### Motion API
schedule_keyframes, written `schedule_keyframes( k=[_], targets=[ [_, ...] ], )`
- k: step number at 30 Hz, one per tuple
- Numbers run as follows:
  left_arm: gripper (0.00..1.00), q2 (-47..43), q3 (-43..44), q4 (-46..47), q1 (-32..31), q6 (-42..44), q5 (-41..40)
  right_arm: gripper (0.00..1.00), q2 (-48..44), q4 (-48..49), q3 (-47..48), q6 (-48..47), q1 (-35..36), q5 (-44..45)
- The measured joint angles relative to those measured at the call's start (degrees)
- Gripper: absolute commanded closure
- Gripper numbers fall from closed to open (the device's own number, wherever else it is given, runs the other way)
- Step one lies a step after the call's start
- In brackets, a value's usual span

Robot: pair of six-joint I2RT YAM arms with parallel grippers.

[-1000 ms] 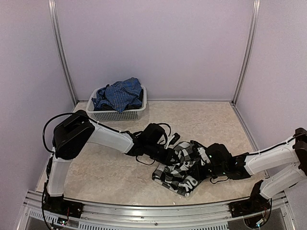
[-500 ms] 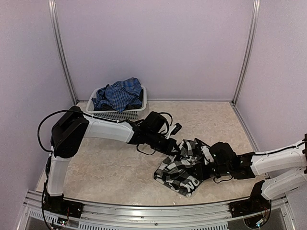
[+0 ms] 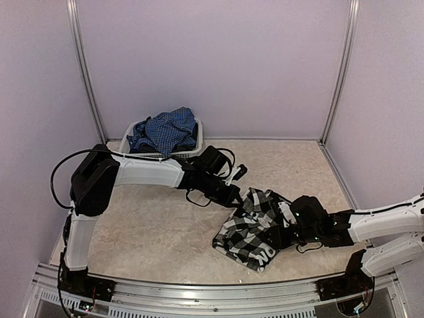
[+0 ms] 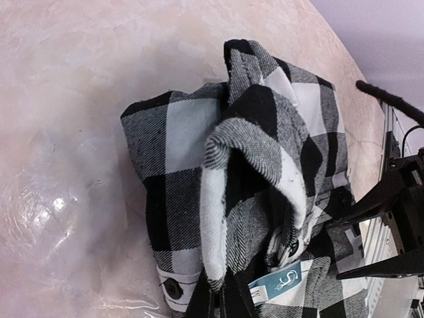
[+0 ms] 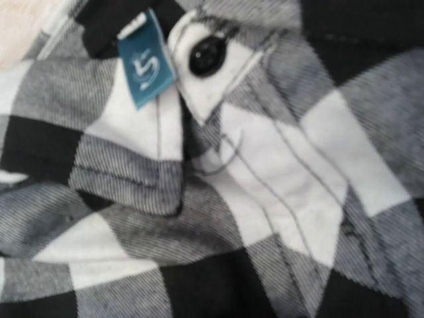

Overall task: Fold and stack the long sleeve shirts
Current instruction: Adjust the square-folded shirt at the center of the board, then move the square-folded shirt to the center of the board.

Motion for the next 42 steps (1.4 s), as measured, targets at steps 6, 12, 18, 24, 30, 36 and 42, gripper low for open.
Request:
schedule_keyframes(
  k=[6, 12, 18, 24, 30, 36, 42],
  targets=[
    [0.95, 1.57, 1.62, -3.76, 0.72, 1.31, -2.36, 0.52, -0.02, -0.63, 0.85, -0.39, 0.00, 1.07],
    [0.62, 1.68, 1.70, -5.01, 0.85, 1.79, -4.94, 0.52, -0.09, -2.21, 1.49, -0.72, 0.00, 2.10],
    [0.46, 1.38, 1.20, -4.22, 1.03, 2.40, -10.05, 0.52, -2.14, -5.11, 3.56, -1.51, 0.00, 4.13],
    [0.41, -7.06, -9.66, 1.81, 0.98, 2.43, -13.49, 0.52, -3.37, -8.81, 8.55, -2.80, -1.99, 5.46],
    [0.41, -19.19, -21.16, 10.40, -1.55, 2.25, -10.82, 0.52, 1.44, -11.76, 15.54, -6.01, -7.48, 5.03],
    [0.42, -21.29, -25.68, 15.23, -8.04, 1.81, -6.64, 0.53, 7.96, -13.31, 20.48, -10.60, -11.56, 1.05],
    [0.44, -17.57, -29.51, 17.31, -10.16, 0.04, -5.09, 0.53, 11.10, -13.33, 20.94, -13.60, -14.01, -5.44]
  ],
)
